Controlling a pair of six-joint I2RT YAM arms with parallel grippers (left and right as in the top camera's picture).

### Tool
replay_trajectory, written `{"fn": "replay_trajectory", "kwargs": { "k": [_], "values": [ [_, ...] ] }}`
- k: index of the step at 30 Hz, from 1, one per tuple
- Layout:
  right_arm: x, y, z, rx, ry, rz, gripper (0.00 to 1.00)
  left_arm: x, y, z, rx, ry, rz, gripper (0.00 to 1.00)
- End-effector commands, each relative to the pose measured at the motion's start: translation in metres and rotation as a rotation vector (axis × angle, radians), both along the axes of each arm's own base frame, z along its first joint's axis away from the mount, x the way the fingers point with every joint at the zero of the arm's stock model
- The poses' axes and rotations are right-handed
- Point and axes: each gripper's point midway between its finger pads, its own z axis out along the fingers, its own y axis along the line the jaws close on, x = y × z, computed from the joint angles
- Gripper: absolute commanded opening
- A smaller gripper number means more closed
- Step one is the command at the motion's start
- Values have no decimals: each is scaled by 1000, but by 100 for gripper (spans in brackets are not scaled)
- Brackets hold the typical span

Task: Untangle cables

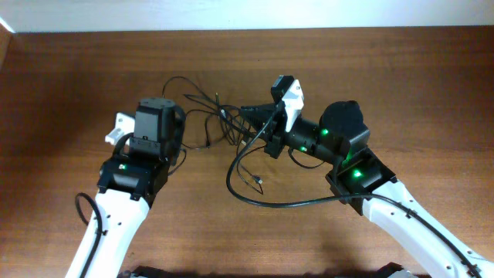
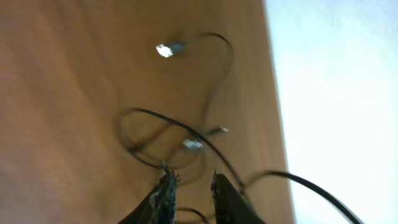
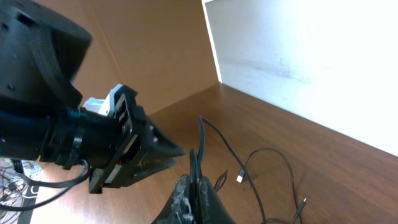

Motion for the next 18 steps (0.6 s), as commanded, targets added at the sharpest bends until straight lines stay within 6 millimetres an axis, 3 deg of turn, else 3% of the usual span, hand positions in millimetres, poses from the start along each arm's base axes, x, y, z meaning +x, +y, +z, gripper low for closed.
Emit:
{"fn": "replay_trajectory", "kwargs": {
  "k": [1,4,8,12,14,16,18],
  "values": [
    [-1,-5,11,15,-9,-12,4,9,-28,7,-105,-39,-117,25],
    [2,-10,0,-9,33,-28,4,18,-30,18,-170,-86,-146,27],
    [11,-23,-10,-31,73,-63,4,24,-19,26,-253,-116,-155,45],
    [12,-24,-10,-29,71,-65,4,27,-12,32,-302,-136,-163,52],
    [9,-22,-9,-27,71,-42,4,30,-18,39,-324,-165,-197,64],
    [7,-21,-10,-27,74,-32,4,37,-32,61,-368,-251,-281,87],
    [4,-19,-9,-25,75,-11,4,39,-43,74,-393,-299,-350,98]
  ]
}}
